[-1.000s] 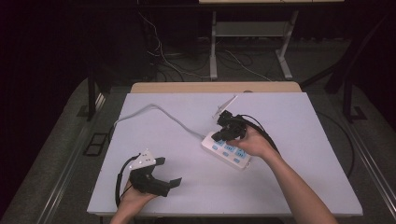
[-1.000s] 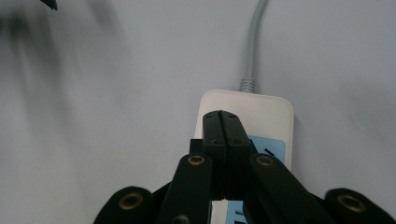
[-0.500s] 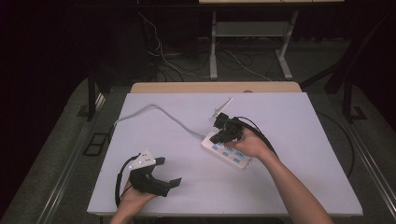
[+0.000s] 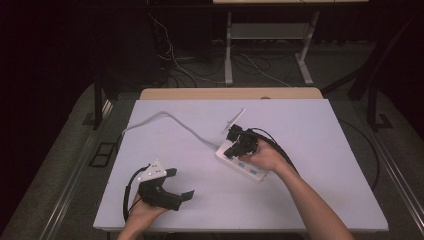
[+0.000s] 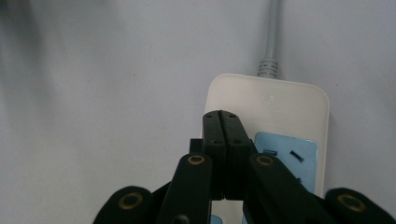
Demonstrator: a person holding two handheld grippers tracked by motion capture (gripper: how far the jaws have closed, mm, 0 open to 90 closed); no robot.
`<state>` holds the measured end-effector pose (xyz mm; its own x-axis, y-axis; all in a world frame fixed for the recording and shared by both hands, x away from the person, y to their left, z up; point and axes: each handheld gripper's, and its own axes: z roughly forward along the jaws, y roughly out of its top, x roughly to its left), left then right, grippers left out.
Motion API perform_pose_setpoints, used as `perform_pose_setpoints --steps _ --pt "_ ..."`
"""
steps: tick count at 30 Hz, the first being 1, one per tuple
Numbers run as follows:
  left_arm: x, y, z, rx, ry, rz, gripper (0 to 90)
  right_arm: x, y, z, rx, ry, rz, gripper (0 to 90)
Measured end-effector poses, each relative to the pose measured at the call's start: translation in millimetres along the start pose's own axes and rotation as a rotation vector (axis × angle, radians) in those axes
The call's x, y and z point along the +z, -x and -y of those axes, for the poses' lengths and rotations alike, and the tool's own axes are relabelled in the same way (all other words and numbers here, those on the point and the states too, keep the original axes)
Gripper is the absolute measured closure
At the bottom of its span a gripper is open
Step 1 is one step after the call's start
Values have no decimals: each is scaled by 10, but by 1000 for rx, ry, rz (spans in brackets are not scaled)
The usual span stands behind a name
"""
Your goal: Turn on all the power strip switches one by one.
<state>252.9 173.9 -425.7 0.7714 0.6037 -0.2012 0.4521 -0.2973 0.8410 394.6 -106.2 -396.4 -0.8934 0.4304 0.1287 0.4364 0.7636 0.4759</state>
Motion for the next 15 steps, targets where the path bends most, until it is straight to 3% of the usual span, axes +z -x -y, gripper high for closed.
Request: perform_pose_setpoints --steps 15 --pt "4 3 4 -1 -2 -3 0 27 34 52 -4 4 -5 900"
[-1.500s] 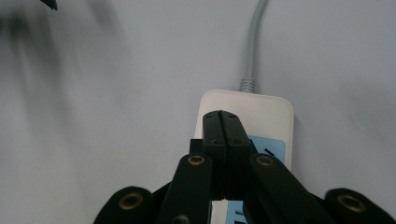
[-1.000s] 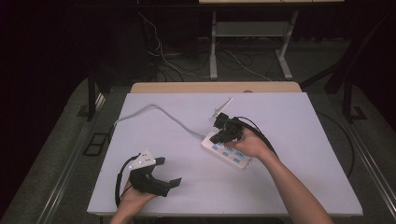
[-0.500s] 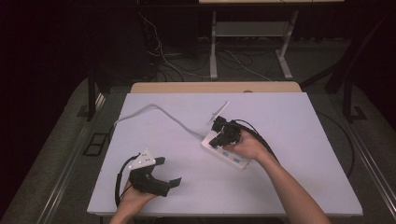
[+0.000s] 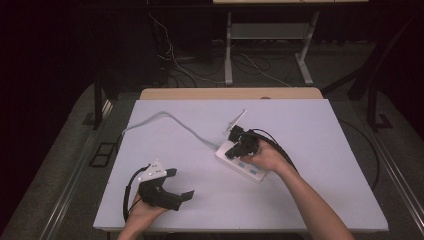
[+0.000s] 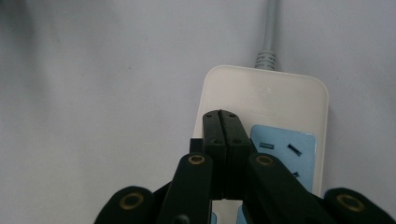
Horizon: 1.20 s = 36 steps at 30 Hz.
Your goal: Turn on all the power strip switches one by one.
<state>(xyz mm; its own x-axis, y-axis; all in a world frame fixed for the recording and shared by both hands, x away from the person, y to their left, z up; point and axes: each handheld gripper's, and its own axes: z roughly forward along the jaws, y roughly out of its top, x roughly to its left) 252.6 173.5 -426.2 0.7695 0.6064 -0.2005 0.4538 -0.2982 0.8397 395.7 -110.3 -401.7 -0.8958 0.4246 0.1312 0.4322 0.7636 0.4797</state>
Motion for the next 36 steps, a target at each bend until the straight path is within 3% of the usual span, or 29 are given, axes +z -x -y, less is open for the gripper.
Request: perform_pose_setpoints --steps 8,15,23,36 --pt "10 14 -1 5 -5 2 0 21 -24 26 -21 13 16 900" --pt "9 1 2 3 -4 1 0 13 15 36 -3 22 -6 900" --pt "10 -5 1 1 -3 2 0 -6 2 19 -8 25 9 900" --pt "26 7 -2 1 -5 6 0 -283 2 58 11 92 23 900"
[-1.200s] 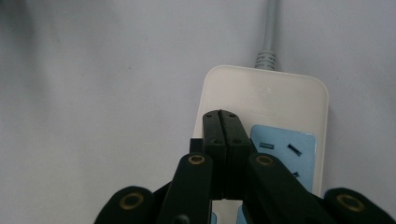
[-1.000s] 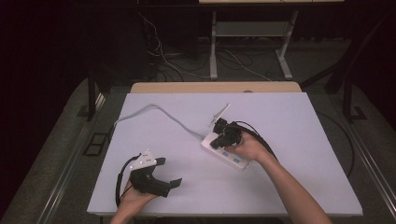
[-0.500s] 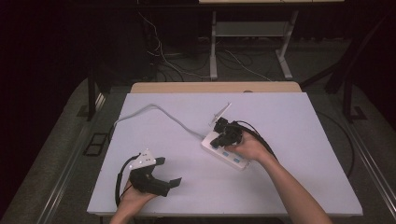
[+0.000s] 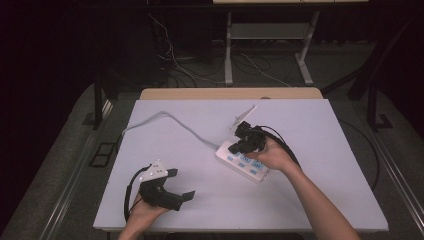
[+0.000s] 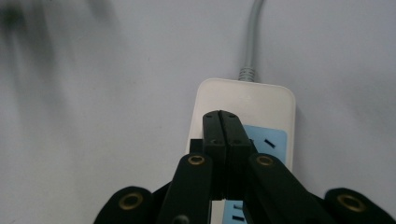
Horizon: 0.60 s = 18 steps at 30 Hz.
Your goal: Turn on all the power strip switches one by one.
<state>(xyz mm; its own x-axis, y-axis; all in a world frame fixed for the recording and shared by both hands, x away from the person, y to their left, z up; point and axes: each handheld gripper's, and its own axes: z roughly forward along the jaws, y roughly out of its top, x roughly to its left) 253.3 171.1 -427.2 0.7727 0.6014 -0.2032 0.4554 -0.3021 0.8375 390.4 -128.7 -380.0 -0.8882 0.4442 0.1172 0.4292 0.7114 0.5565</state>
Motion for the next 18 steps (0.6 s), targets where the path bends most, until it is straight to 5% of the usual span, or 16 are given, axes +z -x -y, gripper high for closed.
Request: perform_pose_setpoints --steps 10,18 --pt "8 11 -1 2 0 1 0 -256 35 80 28 62 16 899" --pt "21 14 -4 1 -5 3 0 -415 55 217 93 101 11 603"
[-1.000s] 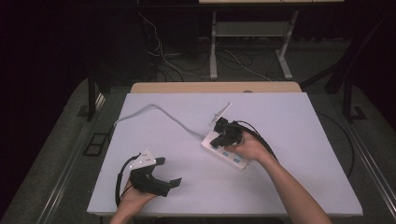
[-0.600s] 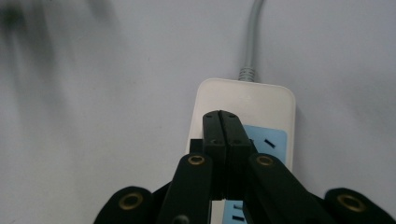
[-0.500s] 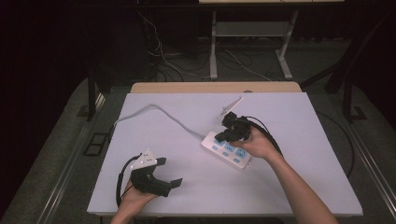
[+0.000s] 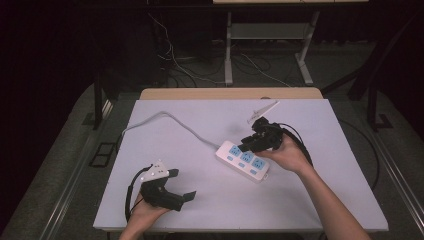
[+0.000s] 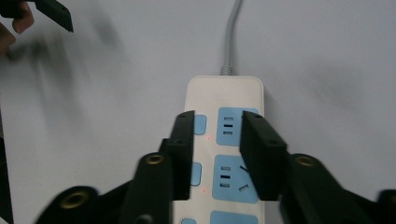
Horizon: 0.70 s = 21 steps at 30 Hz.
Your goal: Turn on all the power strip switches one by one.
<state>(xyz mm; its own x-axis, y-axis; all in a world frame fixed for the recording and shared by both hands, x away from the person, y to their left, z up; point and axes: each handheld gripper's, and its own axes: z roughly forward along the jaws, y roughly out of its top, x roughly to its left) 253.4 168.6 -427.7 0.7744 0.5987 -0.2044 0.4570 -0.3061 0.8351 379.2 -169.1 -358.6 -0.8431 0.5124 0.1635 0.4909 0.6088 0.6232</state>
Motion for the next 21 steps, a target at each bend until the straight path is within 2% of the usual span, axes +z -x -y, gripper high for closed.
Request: perform_pose_setpoints --steps 6,8,10,11,15,21 --pt "5 2 -1 -1 2 0 0 -147 36 149 51 65 29 284" --pt "5 3 -1 -3 3 0 0 -197 39 196 80 89 35 149" --pt "5 5 -2 -3 4 -1 0 -243 52 242 106 95 18 72" --pt "6 6 -2 -4 5 0 0 -263 58 266 119 100 10 0" --pt "10 9 -4 0 4 2 0 -366 31 387 142 140 47 4" --pt "12 15 -7 -1 2 2 0 -470 1 598 174 172 58 5"
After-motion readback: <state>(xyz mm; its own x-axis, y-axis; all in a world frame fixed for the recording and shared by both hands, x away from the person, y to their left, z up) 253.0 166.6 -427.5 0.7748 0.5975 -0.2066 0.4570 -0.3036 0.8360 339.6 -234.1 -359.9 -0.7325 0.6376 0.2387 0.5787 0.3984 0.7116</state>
